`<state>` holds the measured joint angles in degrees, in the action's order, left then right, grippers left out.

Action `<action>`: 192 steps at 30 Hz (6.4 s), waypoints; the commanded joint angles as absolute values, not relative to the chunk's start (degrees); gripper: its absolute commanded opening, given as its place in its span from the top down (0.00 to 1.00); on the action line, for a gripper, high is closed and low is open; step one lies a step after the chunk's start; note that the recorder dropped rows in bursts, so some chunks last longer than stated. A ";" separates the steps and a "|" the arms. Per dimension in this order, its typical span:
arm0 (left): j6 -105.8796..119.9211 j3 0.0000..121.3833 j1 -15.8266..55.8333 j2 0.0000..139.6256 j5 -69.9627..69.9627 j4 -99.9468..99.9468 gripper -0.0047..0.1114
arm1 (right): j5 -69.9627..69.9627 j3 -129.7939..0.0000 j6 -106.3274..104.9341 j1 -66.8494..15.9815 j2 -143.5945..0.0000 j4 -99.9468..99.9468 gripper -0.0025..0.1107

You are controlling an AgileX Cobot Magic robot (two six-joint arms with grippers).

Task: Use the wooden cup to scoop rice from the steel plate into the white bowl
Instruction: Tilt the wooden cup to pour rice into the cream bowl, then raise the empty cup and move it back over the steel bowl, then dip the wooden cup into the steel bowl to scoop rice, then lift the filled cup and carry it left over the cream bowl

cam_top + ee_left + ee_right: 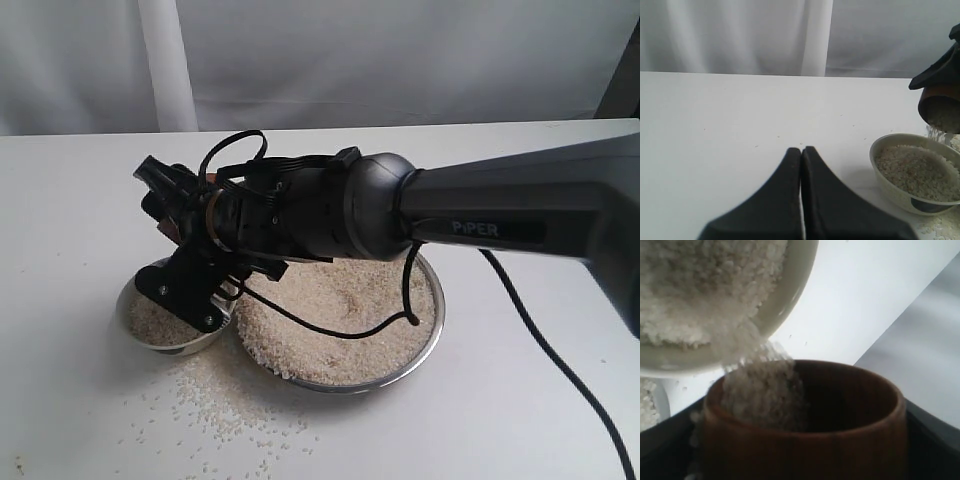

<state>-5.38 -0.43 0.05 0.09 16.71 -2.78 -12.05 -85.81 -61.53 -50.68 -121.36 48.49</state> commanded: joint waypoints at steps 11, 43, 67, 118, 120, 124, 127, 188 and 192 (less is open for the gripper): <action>-5.52 0.00 0.26 0.00 16.30 -2.52 0.96 | -13.79 -86.76 -61.84 -52.66 -121.07 52.50 0.98; -5.52 0.00 0.26 0.00 16.30 -2.52 0.96 | -36.65 -79.03 -43.67 -45.71 -108.39 47.63 0.98; -5.52 0.00 0.26 0.00 16.30 -2.52 0.96 | -33.44 -74.15 -41.45 -41.15 -117.71 57.83 0.98; -5.52 0.00 0.26 0.00 16.30 -2.52 0.96 | -33.74 -81.15 -40.53 -48.01 -125.09 46.18 0.98; -5.52 0.00 0.26 0.00 16.30 -2.52 0.96 | -33.74 -81.15 -40.53 -48.01 -124.67 44.71 0.98; -5.52 0.00 0.26 0.00 16.30 -2.52 0.96 | -33.74 -81.15 -40.53 -48.01 -124.07 41.00 0.98; -5.52 0.00 0.26 0.00 16.30 -2.52 0.96 | -33.84 -81.15 -40.43 -48.01 -124.07 37.70 0.98; -5.52 0.00 0.26 0.00 16.30 -2.52 0.96 | 3.03 -64.43 -27.60 -41.60 -118.47 5.57 0.98; -5.52 0.00 0.26 0.00 16.30 -2.52 0.96 | 7.75 -61.12 -27.60 -40.59 -117.75 4.86 0.98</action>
<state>-5.38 -0.43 0.05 0.09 16.71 -2.78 4.34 -62.95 -27.86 -41.48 -118.70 5.96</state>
